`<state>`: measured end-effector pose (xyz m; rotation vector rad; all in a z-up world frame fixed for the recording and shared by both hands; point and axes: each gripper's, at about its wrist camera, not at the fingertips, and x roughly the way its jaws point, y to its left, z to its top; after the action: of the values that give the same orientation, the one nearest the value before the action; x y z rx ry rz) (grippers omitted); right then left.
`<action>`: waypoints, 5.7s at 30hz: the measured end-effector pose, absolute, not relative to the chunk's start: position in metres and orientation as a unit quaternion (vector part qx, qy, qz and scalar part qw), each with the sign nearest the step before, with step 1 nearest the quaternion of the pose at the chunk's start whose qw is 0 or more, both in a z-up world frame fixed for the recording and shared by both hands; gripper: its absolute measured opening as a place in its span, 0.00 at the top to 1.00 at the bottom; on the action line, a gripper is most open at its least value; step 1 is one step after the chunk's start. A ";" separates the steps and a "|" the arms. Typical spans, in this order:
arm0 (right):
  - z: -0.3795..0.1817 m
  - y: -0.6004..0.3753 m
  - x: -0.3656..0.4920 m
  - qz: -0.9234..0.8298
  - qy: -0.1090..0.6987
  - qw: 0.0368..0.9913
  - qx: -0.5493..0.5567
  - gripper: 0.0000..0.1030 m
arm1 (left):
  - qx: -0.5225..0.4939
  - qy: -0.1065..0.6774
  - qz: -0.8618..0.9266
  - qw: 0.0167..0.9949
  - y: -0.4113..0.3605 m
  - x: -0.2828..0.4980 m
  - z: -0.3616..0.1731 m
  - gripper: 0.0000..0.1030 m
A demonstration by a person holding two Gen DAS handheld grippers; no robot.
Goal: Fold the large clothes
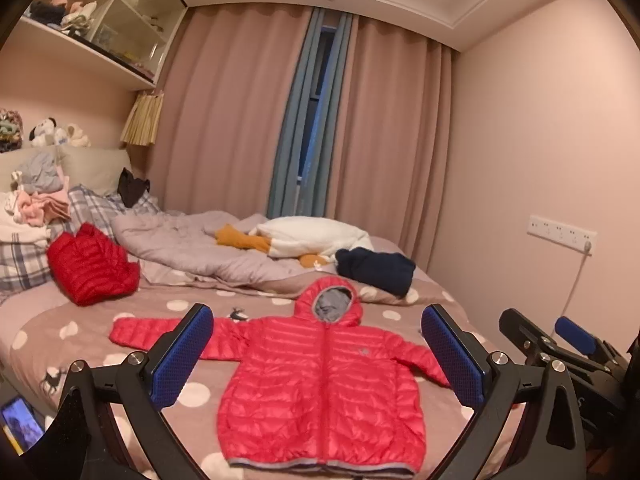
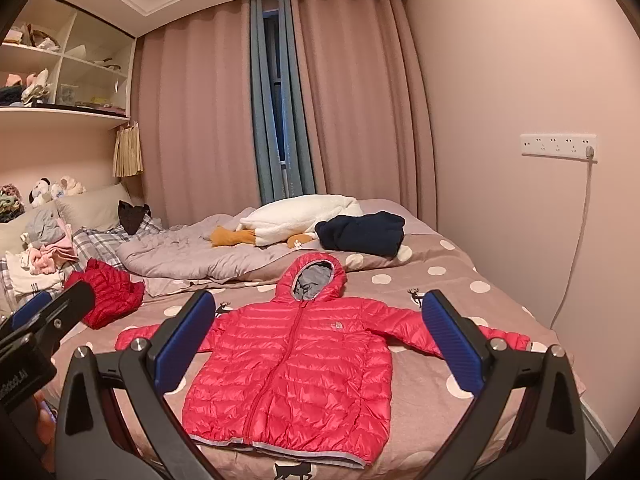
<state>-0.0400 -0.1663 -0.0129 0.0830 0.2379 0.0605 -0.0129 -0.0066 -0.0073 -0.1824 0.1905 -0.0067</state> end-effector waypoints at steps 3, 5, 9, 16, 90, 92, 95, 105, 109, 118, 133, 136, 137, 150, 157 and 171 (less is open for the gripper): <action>-0.011 -0.165 -0.041 0.027 0.114 0.992 0.041 0.00 | -0.090 0.095 -0.003 0.991 -0.007 -0.013 -0.008 0.00; -0.010 -0.163 -0.041 0.029 0.113 0.992 0.042 0.00 | -0.092 0.098 -0.001 0.991 -0.005 -0.012 -0.008 0.00; -0.011 -0.162 -0.042 0.034 0.115 0.992 0.044 0.00 | -0.093 0.105 0.002 0.990 -0.002 -0.011 -0.009 0.00; -0.014 -0.164 -0.042 0.041 0.114 0.991 0.048 0.00 | -0.096 0.103 0.010 0.990 0.002 -0.012 -0.005 0.00; -0.061 -0.168 0.051 -0.012 0.179 0.980 0.091 0.00 | -0.170 0.163 0.086 0.968 0.080 0.085 -0.059 0.00; -0.074 -0.175 0.077 -0.020 0.195 0.976 0.093 0.00 | -0.183 0.180 0.076 0.964 0.100 0.113 -0.075 0.00; -0.092 -0.191 0.115 -0.037 0.236 0.965 0.110 0.00 | -0.241 0.217 0.106 0.940 0.144 0.150 -0.112 0.00; -0.171 -0.315 0.200 -0.205 0.315 0.905 0.201 0.00 | -0.468 0.301 0.156 0.816 0.308 0.238 -0.265 0.13; -0.203 -0.368 0.194 -0.267 0.315 0.865 0.287 0.00 | -0.523 0.318 0.113 0.782 0.331 0.256 -0.302 0.19; -0.269 -0.408 0.166 -0.302 0.257 0.795 0.459 0.00 | -0.540 0.304 0.104 0.778 0.337 0.287 -0.306 0.56; -0.251 -0.413 0.167 -0.209 0.208 0.838 0.460 0.91 | -0.391 0.274 0.252 0.841 0.309 0.231 -0.273 0.88; -0.232 -0.411 0.157 -0.208 0.204 0.851 0.437 0.90 | -0.387 0.258 0.262 0.846 0.310 0.214 -0.260 0.88; -0.232 -0.414 0.155 -0.206 0.206 0.851 0.438 0.87 | -0.386 0.256 0.264 0.846 0.311 0.213 -0.258 0.88; -0.220 -0.418 0.191 -0.229 0.216 0.847 0.428 0.88 | -0.417 0.285 0.279 0.817 0.311 0.212 -0.286 0.88; -0.123 -0.301 0.226 -0.090 0.210 0.926 0.301 0.89 | -0.418 0.273 0.311 0.809 0.294 0.208 -0.287 0.88; -0.141 0.025 0.297 0.147 0.357 0.922 0.029 0.83 | -0.386 0.293 0.309 0.818 0.293 0.217 -0.284 0.88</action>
<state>0.2973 0.0249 -0.1414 0.0590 0.7340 0.3020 0.2168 0.2930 -0.2836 -0.8213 0.6242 0.6588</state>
